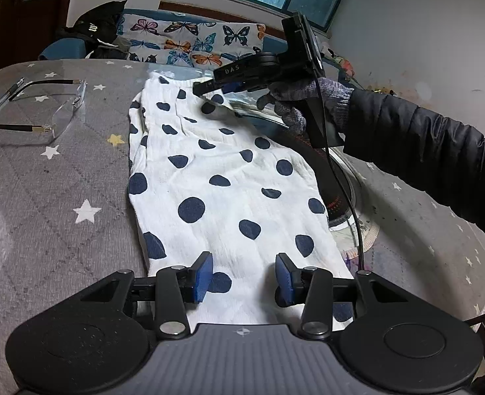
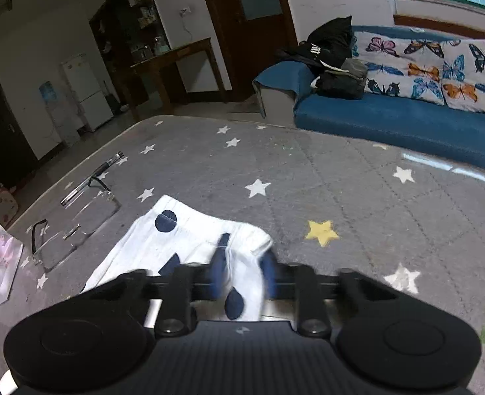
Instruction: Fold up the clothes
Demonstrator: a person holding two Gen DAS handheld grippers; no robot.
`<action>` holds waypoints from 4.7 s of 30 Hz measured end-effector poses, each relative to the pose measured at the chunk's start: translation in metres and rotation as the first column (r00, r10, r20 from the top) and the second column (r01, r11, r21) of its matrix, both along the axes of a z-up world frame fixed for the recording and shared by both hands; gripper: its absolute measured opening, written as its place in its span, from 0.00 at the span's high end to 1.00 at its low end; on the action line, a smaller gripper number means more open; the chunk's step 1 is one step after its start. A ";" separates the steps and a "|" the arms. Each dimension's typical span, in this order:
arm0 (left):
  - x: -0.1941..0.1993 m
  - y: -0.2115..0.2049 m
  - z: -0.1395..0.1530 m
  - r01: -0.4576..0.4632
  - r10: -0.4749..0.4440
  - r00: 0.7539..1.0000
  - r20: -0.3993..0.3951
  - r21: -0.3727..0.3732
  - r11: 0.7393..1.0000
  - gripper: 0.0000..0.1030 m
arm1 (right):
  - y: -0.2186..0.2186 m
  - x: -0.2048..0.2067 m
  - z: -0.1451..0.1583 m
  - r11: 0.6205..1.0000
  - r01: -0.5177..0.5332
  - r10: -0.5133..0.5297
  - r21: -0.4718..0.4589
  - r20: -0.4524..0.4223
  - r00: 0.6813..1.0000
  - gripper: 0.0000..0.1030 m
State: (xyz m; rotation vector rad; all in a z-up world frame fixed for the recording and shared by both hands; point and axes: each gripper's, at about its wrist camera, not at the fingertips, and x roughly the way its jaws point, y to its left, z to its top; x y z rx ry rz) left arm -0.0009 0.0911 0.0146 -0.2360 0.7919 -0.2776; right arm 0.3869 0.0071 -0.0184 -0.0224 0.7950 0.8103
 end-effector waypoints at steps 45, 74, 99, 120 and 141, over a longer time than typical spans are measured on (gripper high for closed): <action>-0.142 0.020 0.011 -0.237 0.236 0.971 0.051 0.029 0.971 0.52 | -0.049 -0.322 0.104 0.878 -0.443 0.440 0.182 0.061 0.896 0.94; -0.149 0.031 0.046 -0.253 0.243 0.954 0.175 0.043 0.966 0.52 | -0.079 -0.416 0.078 0.687 -0.671 0.723 -0.279 0.167 0.671 0.80; -0.142 0.034 0.062 -0.238 0.223 0.945 0.239 0.037 0.971 0.52 | -0.060 -0.433 0.079 0.724 -0.493 0.688 -0.483 0.454 0.566 0.82; -0.109 0.008 0.064 -0.133 0.121 0.961 0.249 0.032 0.991 0.53 | -0.072 -0.451 0.084 0.665 -0.620 0.746 -0.416 0.340 0.572 0.81; -0.153 0.021 0.051 -0.166 0.165 0.965 0.205 -0.013 0.986 0.68 | -0.027 -0.445 0.073 0.739 -0.587 0.672 -0.329 0.309 0.673 0.61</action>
